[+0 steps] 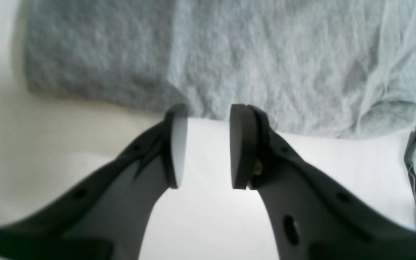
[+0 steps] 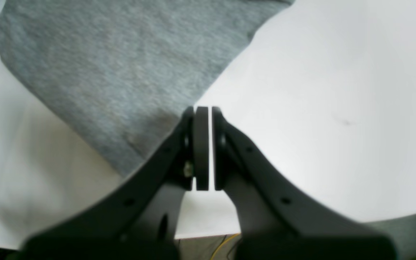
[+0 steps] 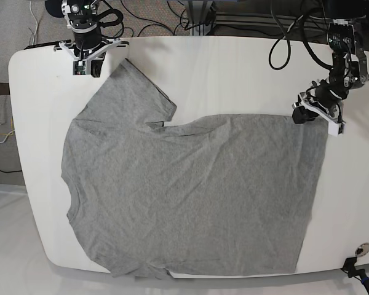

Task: Fold the T-shirt properly
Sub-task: 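Grasp the shirt corners with the left and right grippers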

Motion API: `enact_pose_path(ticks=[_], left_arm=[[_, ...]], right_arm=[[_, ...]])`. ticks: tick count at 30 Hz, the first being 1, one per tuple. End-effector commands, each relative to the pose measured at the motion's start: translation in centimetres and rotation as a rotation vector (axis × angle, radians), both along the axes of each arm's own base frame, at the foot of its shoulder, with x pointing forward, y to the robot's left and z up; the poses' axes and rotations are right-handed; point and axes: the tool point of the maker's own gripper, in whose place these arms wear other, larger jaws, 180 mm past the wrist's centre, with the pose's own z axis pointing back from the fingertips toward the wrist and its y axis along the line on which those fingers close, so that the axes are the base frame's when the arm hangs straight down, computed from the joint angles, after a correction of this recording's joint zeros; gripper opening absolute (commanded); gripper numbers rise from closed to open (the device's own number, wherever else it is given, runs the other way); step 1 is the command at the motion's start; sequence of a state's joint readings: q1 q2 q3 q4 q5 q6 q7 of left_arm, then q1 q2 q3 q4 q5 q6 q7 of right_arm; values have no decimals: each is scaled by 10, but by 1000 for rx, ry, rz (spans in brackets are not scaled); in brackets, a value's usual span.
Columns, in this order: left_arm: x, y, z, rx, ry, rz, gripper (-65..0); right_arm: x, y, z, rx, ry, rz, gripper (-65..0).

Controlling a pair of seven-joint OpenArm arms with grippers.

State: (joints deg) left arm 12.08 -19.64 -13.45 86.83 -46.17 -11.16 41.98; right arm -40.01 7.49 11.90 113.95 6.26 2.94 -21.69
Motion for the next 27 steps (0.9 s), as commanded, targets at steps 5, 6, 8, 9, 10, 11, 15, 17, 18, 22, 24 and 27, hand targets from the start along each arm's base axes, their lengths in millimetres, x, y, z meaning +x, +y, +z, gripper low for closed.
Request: enact_pose_path(ticks=[5,6,8,9,10,11,15,17,18,22,24,27], left_arm=[[9,12,16,11,-54,22,-299],[9,14,17,12,-56,27,-290],[9,19,19,22,-59,26,-286],[10,22,21,29,-61,21,-286],[10,24,22,35,-62,20,-284],[11,26,23,40,-65,21,-276],[13,55,36,72,-94,85,-235],[13,65,40,79,-105,112,-219],[13,69,41,82,-106,122,-211],[8,83,29,89,-63,144,-200],[8,85,23,79,-52,151,-193],[12,85,20,68,-57,137,-193]], right_arm=[[4,-1,9,-11,-35,5,-619],[4,-1,9,-9,-35,4,-597],[4,2,9,2,-37,-7,-536],[4,3,8,8,-37,-12,-503],[3,3,8,10,-37,-14,-474],[4,3,8,10,-38,-14,-444],[4,6,8,15,-38,-3,-386],[4,11,8,25,-37,21,-383],[4,11,8,26,-37,25,-382],[5,13,8,46,-42,19,-382],[6,17,10,114,-53,5,-382],[6,9,14,177,-73,-47,-382]])
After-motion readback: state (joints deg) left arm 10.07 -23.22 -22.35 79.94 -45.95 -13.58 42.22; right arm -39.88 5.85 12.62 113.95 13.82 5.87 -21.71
